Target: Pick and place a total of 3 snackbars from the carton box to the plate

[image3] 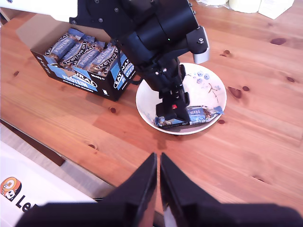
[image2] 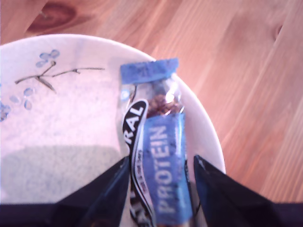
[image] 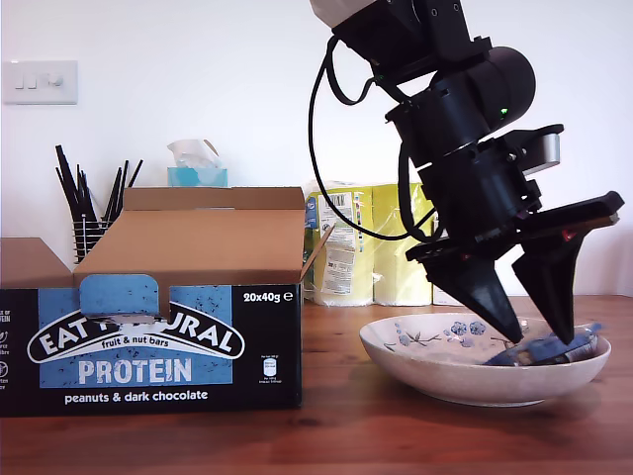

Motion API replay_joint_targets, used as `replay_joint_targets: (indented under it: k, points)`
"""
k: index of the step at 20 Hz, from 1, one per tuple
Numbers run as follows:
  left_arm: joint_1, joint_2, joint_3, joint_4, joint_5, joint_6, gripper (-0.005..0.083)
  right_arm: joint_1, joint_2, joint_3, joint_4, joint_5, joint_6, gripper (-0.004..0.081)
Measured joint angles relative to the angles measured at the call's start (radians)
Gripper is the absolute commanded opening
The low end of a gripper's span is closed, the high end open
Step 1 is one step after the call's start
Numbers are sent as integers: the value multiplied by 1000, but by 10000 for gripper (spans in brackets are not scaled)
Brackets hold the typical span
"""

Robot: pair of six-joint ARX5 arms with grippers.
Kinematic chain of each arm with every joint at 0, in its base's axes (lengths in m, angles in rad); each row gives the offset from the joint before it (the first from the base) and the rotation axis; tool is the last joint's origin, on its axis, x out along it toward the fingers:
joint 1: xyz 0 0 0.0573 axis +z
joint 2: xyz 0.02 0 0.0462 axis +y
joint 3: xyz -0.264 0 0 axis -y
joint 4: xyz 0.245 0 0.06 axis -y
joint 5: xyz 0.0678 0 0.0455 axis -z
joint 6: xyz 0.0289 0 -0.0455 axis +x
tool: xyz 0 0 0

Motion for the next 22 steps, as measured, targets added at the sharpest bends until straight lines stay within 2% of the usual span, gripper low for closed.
replay_joint_targets:
  k: [2, 3, 8, 13, 17, 22]
  points:
    - [4, 0, 46, -58, 0, 0, 28, 0, 0, 0, 0, 4, 0, -13]
    - [8, -3, 64, -61, 4, 0, -28, 0, 0, 0, 0, 13, 0, -13]
    - [20, -109, 70, -41, -11, 3, -23, 0, 0, 0, 0, 27, 0, -13]
    - [27, -315, 45, -12, -41, 23, -23, 0, 0, 0, 0, 69, -3, -13]
    - [69, -497, -206, 122, -41, 24, -23, 0, 0, 0, 2, 77, -4, -13]
    - [191, -672, -551, 188, -46, 24, -23, 0, 0, 0, 50, 48, -4, -13]
